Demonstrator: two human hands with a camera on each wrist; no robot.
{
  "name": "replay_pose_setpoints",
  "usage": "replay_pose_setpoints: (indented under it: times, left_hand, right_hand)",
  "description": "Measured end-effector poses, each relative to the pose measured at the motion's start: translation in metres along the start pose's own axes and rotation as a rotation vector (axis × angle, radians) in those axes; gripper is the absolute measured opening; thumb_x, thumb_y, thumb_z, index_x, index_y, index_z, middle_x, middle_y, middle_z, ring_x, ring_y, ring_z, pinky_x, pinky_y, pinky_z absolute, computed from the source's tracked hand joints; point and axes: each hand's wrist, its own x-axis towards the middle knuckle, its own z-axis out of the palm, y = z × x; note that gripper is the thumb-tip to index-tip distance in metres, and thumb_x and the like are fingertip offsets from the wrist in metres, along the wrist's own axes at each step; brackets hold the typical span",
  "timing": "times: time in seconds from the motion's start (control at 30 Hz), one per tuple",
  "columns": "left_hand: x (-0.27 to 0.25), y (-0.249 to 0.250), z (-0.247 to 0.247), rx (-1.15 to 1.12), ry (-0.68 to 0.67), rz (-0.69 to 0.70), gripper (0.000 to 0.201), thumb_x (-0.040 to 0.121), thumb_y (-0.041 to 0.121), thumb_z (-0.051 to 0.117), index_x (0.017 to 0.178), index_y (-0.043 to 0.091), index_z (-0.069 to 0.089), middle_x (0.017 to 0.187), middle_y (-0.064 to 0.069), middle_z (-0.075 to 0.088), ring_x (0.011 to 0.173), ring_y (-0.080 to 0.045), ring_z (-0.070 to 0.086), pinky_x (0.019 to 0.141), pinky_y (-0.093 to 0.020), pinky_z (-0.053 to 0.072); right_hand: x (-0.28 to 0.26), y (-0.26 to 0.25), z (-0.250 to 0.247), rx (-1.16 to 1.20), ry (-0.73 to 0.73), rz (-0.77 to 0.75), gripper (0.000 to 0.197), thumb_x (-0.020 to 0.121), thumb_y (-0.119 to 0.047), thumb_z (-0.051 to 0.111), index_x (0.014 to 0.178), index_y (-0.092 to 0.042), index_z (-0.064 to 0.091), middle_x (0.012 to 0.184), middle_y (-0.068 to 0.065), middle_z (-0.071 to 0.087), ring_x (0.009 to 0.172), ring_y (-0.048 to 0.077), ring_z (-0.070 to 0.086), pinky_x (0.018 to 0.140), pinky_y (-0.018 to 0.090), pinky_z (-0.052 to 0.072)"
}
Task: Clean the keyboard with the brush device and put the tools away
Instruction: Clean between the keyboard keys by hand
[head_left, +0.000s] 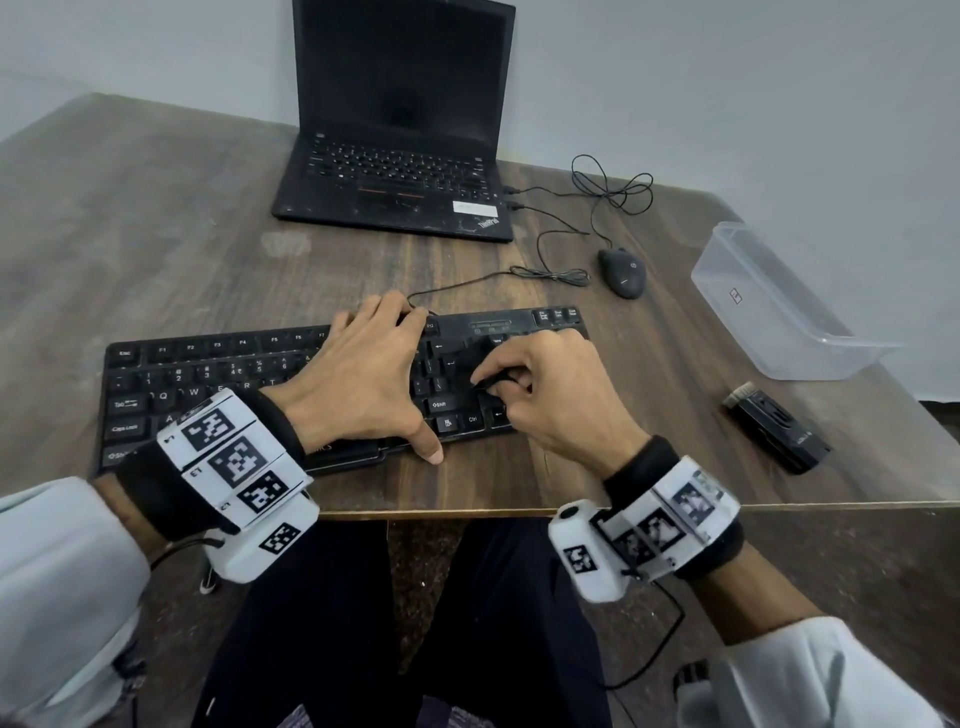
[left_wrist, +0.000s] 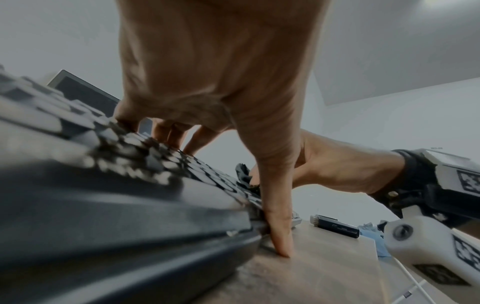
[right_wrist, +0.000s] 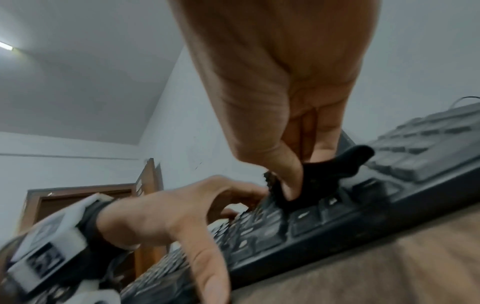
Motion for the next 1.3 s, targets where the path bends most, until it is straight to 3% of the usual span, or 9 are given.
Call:
replay_pose_setpoints:
  times: [0.1,0.2,0.4,0.6,0.67,0.9,1.0,1.07,1.3]
  left_hand:
    - [-0.002,-0.001,-0.001,-0.005,0.003,0.002,0.149,0.028,0.087,0.079,0.149,0.012,0.035,0.134,0.003,0.037,0.118,-0.015,0.035,0.105,-0.037,0.036]
    - [-0.003,-0.001,0.0,-0.009,-0.001,0.004,0.15,0.029,0.087,0.079,0.15,0.011,0.034,0.134,0.003,0.037,0.118,-0.016,0.036,0.105,-0.037,0.036]
    - [-0.002,0.0,0.0,-0.013,0.004,-0.001,0.148,0.028,0.086,0.079,0.148,0.01,0.037,0.133,0.002,0.039,0.115,-0.015,0.036,0.102,-0.036,0.037]
    - [-0.002,-0.001,0.001,-0.025,-0.005,-0.013,0.142,0.028,0.084,0.081,0.144,0.013,0.041,0.13,0.003,0.039,0.114,-0.015,0.036,0.101,-0.039,0.038]
    - [-0.002,-0.001,0.0,-0.027,-0.01,-0.015,0.143,0.028,0.083,0.082,0.145,0.012,0.04,0.131,0.003,0.039,0.115,-0.015,0.037,0.102,-0.039,0.038]
    - [-0.005,0.001,-0.001,-0.004,0.014,-0.002,0.146,0.03,0.083,0.082,0.149,0.014,0.034,0.133,0.003,0.038,0.118,-0.016,0.036,0.105,-0.037,0.037]
    - [-0.006,0.003,0.0,0.024,0.033,0.009,0.146,0.031,0.083,0.082,0.149,0.012,0.034,0.133,0.002,0.038,0.119,-0.017,0.036,0.105,-0.037,0.037]
    - [-0.007,0.004,0.0,0.044,0.05,0.014,0.145,0.031,0.083,0.081,0.148,0.012,0.034,0.133,0.001,0.038,0.119,-0.017,0.035,0.105,-0.038,0.037]
    - [-0.01,0.002,0.0,0.047,0.06,0.018,0.141,0.03,0.084,0.08,0.145,0.014,0.038,0.13,0.003,0.037,0.116,-0.016,0.034,0.103,-0.038,0.036]
  right_hand:
    - [0.002,0.019,-0.021,0.045,-0.039,0.037,0.024,0.088,-0.008,0.079,0.098,-0.028,0.085,0.094,-0.012,0.08,0.08,-0.001,0.07,0.08,0.023,0.059]
    - [0.002,0.035,-0.032,-0.128,0.185,0.117,0.023,0.083,-0.009,0.076,0.093,-0.028,0.085,0.085,-0.009,0.08,0.079,0.011,0.072,0.082,0.036,0.063]
    - [0.001,0.01,-0.009,-0.156,0.144,0.063,0.023,0.082,-0.006,0.072,0.092,-0.023,0.084,0.08,-0.005,0.078,0.081,0.02,0.073,0.083,0.038,0.061]
    - [0.003,-0.007,0.011,-0.071,0.122,-0.098,0.02,0.083,-0.007,0.076,0.093,-0.022,0.084,0.086,-0.006,0.079,0.074,0.005,0.063,0.076,0.026,0.054]
    - [0.006,-0.005,0.007,-0.037,0.076,-0.141,0.019,0.083,-0.007,0.078,0.092,-0.022,0.084,0.086,-0.01,0.078,0.071,-0.002,0.055,0.075,0.021,0.051]
    - [-0.008,0.007,-0.03,0.025,-0.283,-0.104,0.029,0.078,0.002,0.078,0.081,-0.026,0.084,0.08,-0.015,0.077,0.072,-0.002,0.071,0.064,0.009,0.051]
    - [0.019,0.013,-0.045,0.08,-0.052,0.015,0.018,0.083,-0.01,0.084,0.091,-0.025,0.084,0.074,-0.012,0.077,0.064,0.0,0.07,0.063,0.017,0.058]
    - [0.038,0.01,-0.037,0.13,0.13,0.047,0.017,0.085,-0.012,0.082,0.096,-0.025,0.084,0.076,-0.016,0.075,0.063,-0.002,0.068,0.063,0.014,0.056]
    - [0.046,-0.01,0.001,0.121,0.066,0.039,0.013,0.086,-0.015,0.082,0.093,-0.026,0.084,0.062,-0.026,0.062,0.058,-0.008,0.06,0.059,0.005,0.043]
